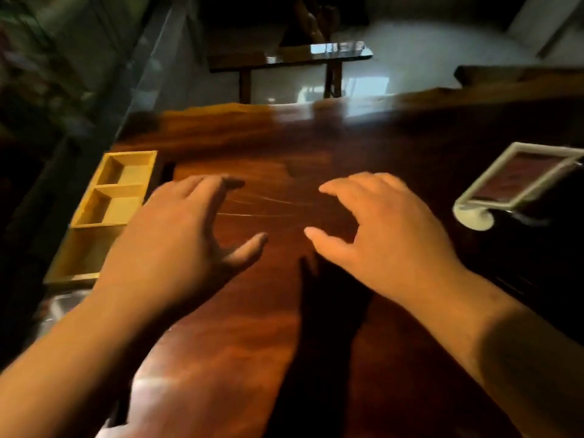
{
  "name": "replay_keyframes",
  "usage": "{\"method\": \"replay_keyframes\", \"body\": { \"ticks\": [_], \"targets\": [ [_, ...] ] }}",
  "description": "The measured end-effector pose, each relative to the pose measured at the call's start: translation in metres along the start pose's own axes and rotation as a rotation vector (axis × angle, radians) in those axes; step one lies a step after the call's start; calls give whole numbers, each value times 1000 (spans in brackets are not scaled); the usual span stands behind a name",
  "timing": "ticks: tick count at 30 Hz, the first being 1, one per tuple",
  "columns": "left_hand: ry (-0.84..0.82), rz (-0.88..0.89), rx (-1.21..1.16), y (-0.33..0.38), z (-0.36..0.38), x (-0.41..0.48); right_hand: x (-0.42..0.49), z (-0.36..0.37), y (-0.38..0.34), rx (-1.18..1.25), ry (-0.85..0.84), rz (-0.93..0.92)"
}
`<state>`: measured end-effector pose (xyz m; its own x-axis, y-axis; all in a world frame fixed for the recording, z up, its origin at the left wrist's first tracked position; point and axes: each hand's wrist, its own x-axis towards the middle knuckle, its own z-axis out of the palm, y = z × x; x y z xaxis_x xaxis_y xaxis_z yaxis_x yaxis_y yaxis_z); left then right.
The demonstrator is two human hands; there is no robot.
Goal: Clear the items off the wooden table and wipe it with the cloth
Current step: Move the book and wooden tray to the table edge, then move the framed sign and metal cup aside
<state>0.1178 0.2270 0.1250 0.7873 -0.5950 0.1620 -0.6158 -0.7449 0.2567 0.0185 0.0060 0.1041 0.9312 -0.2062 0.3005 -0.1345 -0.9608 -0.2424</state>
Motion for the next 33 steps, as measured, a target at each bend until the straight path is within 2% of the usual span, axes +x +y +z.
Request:
{"method": "replay_keyframes", "body": {
  "ticks": [8, 12, 16, 24, 28, 33],
  "targets": [
    [-36, 330, -54, 237, 61, 103, -66, -117, 216, -142, 112, 237],
    [-23, 408, -72, 321, 103, 137, -86, -141, 302, -187, 115, 330],
    [-23, 448, -22, 374, 146, 171, -94, -141, 375, -238, 76, 388],
    [-24, 367, 141, 411, 226, 226, -88, -104, 469, -271, -68, 422],
    [81, 376, 70, 402, 235, 228, -75, -86, 475, -281, -84, 412],
    [79, 393, -37, 358, 211, 215, -50, -70, 468, -238, -84, 426]
  ]
}}
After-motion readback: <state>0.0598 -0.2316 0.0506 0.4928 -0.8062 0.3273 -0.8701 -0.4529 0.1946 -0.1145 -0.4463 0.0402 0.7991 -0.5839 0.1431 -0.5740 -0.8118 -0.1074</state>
